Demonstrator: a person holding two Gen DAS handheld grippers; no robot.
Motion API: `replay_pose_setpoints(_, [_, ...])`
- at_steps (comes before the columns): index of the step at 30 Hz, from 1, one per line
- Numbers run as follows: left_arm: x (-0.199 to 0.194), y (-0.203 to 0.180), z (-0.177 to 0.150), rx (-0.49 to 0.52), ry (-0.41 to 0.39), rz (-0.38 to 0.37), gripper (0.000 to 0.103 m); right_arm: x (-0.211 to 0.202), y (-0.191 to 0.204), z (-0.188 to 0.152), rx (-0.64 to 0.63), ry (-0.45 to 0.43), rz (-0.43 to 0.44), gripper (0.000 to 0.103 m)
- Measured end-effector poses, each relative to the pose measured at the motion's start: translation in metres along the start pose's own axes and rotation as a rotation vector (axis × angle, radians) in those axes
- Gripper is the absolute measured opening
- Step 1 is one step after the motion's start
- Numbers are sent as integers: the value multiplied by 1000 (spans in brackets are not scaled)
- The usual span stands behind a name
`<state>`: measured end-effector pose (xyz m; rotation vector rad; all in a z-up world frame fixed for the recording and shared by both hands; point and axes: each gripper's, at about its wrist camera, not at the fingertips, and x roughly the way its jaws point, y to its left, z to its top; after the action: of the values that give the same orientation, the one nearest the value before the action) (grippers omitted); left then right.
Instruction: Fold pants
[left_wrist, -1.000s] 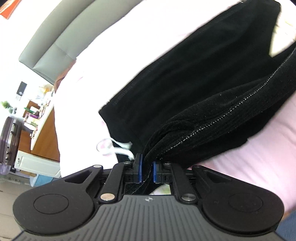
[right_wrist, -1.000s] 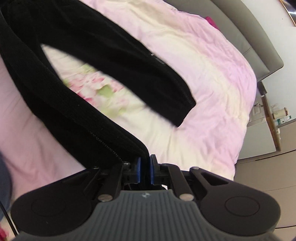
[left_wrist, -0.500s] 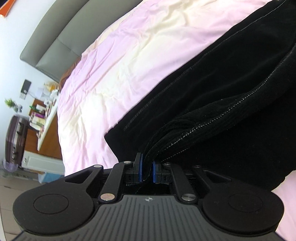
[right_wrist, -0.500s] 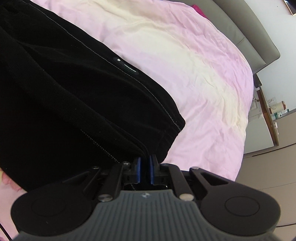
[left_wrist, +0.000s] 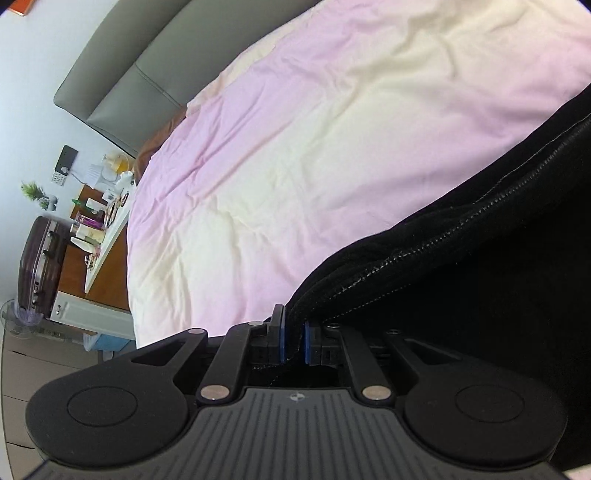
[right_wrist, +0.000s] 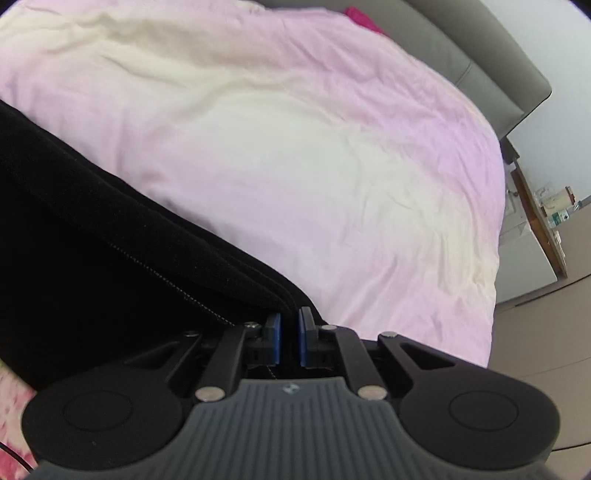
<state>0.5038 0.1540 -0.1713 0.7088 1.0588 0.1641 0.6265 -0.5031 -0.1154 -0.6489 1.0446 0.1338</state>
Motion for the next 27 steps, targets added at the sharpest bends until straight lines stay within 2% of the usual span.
replay_pose_setpoints(4, [20,-1,0,-47,30,-5,10,38,18,15,-13,49,-46,2])
replay_pose_setpoints(8, [30,-4,2,-73,51,-30,11,57,23,17,-15,74,-50,3])
replay_pose_setpoints(12, [47,-7,11,-139,83,-46,12,74,25,20,12,93,-61,3])
replay_pose_setpoints(14, [53,-13,10,-132,99,-50,13,81,30,21,27,103,-78,5])
replay_pose_setpoints(15, [53,-15,9,-125,100,-42,22,83,34,21,25,102,-91,5])
replay_pose_setpoints(16, [51,-13,7,-127,89,-43,22,84,36,21,20,99,-101,6])
replay_pose_setpoints(18, [45,-2,4,-175,84,-92,24,81,38,20,18,94,-121,14])
replay_pose_setpoints(19, [41,7,4,-212,81,-127,26,78,37,19,23,88,-137,32])
replay_pose_setpoints(21, [32,26,2,-305,65,-212,29,69,28,17,70,60,-174,61])
replay_pose_setpoints(23, [18,42,-1,-365,33,-267,31,55,13,13,187,31,-142,63])
replay_pose_setpoints(26, [-1,56,-7,-395,-10,-299,39,34,1,4,364,16,-94,64])
replay_pose_setpoints(27, [-8,60,-10,-408,-34,-286,56,27,2,0,398,16,-76,64])
